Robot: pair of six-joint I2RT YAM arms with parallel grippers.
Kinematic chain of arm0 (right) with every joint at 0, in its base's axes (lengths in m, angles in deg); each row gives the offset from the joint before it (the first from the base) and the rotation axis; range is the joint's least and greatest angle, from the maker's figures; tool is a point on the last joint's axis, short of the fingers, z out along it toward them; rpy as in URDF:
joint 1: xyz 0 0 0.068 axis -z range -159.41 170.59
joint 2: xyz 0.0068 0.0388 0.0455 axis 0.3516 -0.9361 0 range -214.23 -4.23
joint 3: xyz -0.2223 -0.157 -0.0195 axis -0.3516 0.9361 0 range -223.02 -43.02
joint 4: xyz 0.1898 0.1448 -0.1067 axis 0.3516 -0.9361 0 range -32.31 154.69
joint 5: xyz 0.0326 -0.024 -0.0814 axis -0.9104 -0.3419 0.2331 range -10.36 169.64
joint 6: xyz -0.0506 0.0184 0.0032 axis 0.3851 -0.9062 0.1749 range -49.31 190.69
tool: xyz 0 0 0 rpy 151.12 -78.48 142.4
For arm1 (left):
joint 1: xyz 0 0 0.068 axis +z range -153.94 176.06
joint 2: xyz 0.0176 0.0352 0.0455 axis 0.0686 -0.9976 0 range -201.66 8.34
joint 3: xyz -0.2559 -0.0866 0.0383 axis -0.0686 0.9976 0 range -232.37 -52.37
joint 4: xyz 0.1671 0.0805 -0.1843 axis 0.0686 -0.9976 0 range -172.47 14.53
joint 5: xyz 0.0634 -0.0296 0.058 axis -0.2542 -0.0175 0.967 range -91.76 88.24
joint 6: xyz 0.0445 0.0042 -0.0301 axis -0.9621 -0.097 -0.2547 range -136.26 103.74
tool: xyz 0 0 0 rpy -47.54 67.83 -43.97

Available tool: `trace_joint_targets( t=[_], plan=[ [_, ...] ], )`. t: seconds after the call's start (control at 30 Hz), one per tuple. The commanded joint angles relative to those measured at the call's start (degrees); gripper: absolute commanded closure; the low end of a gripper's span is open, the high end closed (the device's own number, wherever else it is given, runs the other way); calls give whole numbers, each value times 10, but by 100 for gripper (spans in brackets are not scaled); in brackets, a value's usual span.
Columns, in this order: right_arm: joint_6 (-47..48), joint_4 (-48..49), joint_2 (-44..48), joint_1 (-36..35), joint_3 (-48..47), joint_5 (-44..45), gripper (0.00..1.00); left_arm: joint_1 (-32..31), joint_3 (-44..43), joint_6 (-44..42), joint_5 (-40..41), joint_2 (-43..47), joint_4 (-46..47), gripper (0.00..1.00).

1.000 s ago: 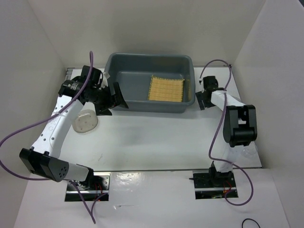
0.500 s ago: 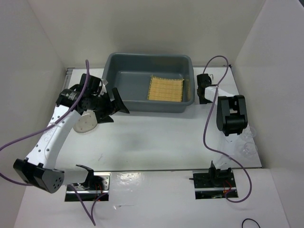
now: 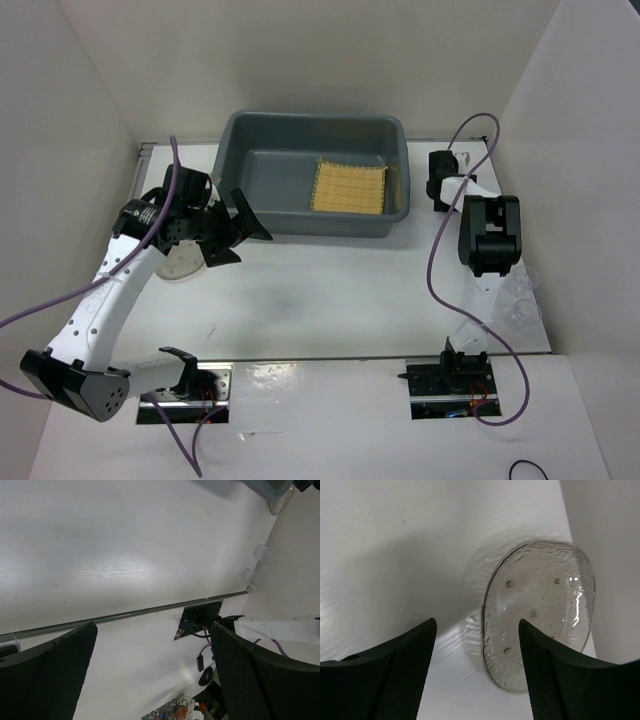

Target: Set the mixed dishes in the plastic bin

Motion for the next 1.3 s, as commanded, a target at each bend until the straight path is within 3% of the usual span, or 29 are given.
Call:
trace_joint_targets(
  t=[0.0,0.2,0.47,0.83,1.07,1.27],
  plan=[
    [-24,8,-35,15,-34,28,27,-6,-3,12,-2,5,13,0],
    [-24,-38,-82,15,-89,33,28,-6,9,25,-2,11,25,0],
    [-3,-54,-95,15,-70,12,64,-6,56,43,-2,59,42,0],
    [3,-108,-80,15,-90,-7,78,-6,97,49,-13,91,72,0],
    [9,-131,-68,15,-85,-7,100,-6,115,49,-18,103,89,0],
    [34,-131,10,8,-53,-7,100,-6,115,36,-23,103,108,0]
  ],
)
